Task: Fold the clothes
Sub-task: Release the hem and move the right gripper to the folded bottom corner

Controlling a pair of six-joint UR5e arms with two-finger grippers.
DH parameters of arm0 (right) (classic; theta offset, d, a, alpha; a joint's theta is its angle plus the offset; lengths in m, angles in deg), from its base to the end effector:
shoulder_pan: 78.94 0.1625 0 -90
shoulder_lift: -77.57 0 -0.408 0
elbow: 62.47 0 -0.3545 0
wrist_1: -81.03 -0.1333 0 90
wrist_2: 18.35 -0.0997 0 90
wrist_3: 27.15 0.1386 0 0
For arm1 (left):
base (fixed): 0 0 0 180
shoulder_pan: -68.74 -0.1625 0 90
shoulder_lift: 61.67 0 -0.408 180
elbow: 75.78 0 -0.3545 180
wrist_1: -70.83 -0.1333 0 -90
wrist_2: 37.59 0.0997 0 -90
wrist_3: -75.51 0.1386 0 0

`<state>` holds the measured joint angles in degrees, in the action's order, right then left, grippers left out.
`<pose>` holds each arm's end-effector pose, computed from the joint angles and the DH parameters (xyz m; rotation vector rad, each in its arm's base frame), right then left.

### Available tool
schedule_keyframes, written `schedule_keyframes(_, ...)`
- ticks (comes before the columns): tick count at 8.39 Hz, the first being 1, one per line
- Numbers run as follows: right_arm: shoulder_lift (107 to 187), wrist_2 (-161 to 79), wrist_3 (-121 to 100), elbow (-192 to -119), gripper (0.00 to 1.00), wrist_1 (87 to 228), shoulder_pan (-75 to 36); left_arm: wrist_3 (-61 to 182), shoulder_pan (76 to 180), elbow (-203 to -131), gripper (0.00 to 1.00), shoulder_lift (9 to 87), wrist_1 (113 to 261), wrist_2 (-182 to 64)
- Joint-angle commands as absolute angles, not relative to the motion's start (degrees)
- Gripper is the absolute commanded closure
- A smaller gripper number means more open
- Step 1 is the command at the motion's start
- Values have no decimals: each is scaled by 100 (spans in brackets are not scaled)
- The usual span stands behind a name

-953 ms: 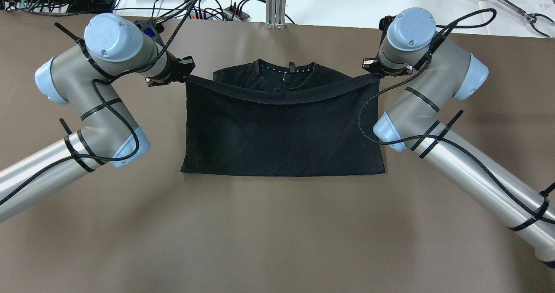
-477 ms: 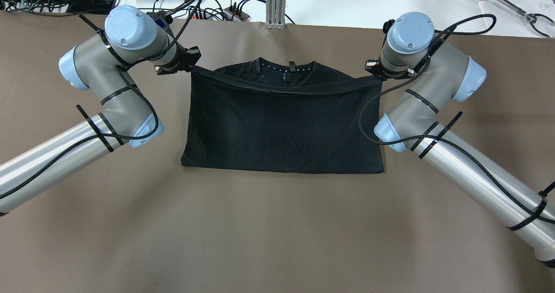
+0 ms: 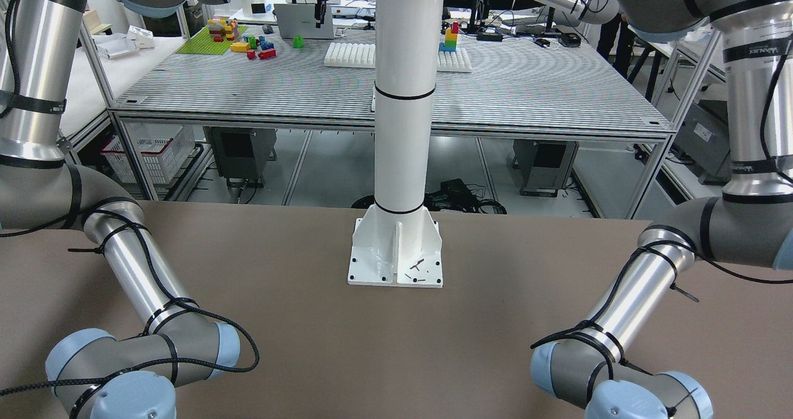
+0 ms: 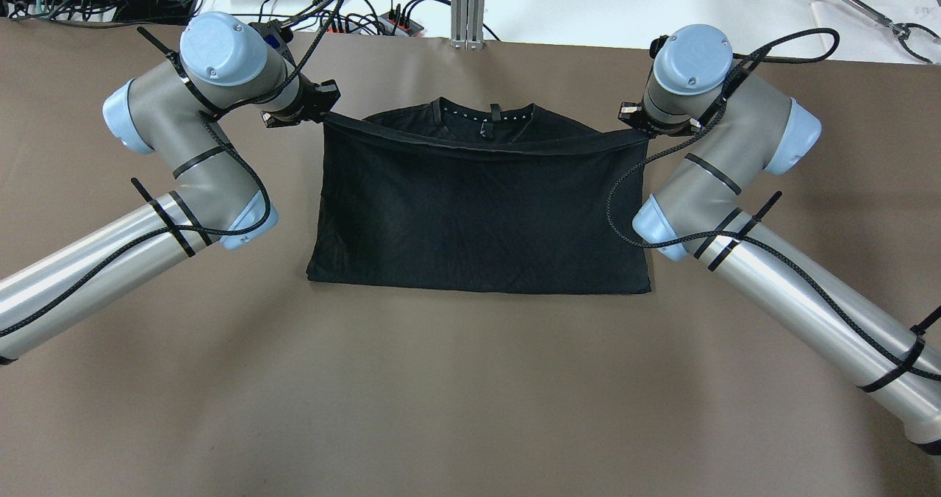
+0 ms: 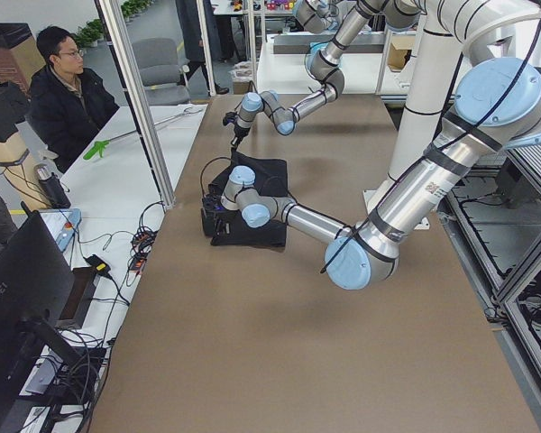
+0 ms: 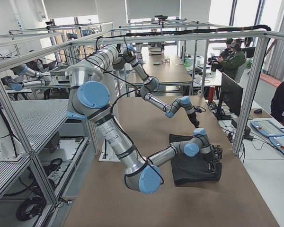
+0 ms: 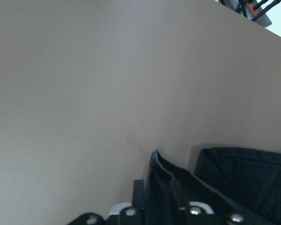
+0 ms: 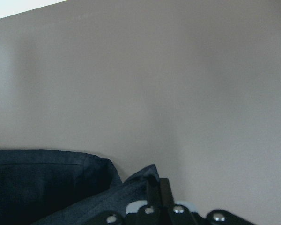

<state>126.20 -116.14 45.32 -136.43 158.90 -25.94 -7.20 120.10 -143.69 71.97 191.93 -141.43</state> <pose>-0.3616 -0.6701 0.3654 0.2735 -0.6168 0.5514 0.4081 -0.6708 0.3299 0.2563 0.9216 -0.5999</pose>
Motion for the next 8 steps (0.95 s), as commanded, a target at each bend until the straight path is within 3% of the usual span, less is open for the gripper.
schedule_keyframes(1,12346,-11590,5534,-13464,72,15864,-2620,-710,12015,-14319,41,7202,19238,-14122)
schedule_keyframes(3,12327,-11494,5608,-13419,45,15776,-2638,-710,12033,-14328,41,7193,19247,-14122)
schedule_keyframes(4,12397,-11502,5791,-13619,43,15776,-2716,-745,12033,-14354,41,7201,19247,-14122)
schedule_keyframes(8,13968,-11555,6285,-15700,42,15758,-3523,-754,12042,-14398,39,7193,19238,-14095)
